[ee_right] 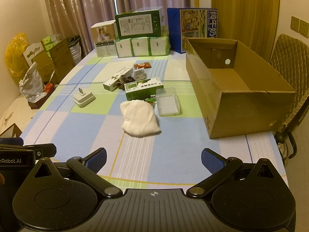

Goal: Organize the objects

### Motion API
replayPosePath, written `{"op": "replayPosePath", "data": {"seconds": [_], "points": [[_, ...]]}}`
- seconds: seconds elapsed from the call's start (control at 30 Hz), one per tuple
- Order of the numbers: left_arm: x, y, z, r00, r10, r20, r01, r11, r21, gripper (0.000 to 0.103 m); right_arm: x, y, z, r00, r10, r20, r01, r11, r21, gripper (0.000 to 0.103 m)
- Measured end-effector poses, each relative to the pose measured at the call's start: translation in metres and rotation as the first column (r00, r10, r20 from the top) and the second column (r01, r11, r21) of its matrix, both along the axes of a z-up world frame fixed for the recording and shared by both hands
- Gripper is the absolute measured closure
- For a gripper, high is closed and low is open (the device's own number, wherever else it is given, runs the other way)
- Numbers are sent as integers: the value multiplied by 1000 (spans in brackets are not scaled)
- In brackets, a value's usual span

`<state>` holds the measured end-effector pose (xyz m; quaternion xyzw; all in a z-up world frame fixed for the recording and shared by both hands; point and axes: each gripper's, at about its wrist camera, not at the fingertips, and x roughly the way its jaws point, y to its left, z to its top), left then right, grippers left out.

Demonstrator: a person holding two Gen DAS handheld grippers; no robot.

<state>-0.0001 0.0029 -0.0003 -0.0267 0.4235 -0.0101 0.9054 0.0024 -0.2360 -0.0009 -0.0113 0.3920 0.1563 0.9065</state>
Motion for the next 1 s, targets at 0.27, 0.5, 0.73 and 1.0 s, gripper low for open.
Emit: {"op": "replayPosePath", "data": {"seconds": [0.27, 0.5, 0.73, 1.0], "points": [[-1, 0, -2, 1000, 3, -1, -3, 1000, 0, 1, -1, 0, -1, 1000, 1, -2, -1, 1000, 1, 2], [-3, 0, -3, 1000, 5, -2, -5, 1000, 0, 1, 0, -1, -2, 1000, 1, -6, -1, 1000, 2, 2], [-4, 2, -5, 1000, 8, -2, -8, 1000, 1, 1, 0, -1, -2, 1000, 1, -7, 0, 1000, 3, 2], [0, 7, -3, 1000, -3, -2, 3, 1000, -21, 1, 4, 3, -2, 1000, 13, -8, -12, 1000, 14, 2]]}}
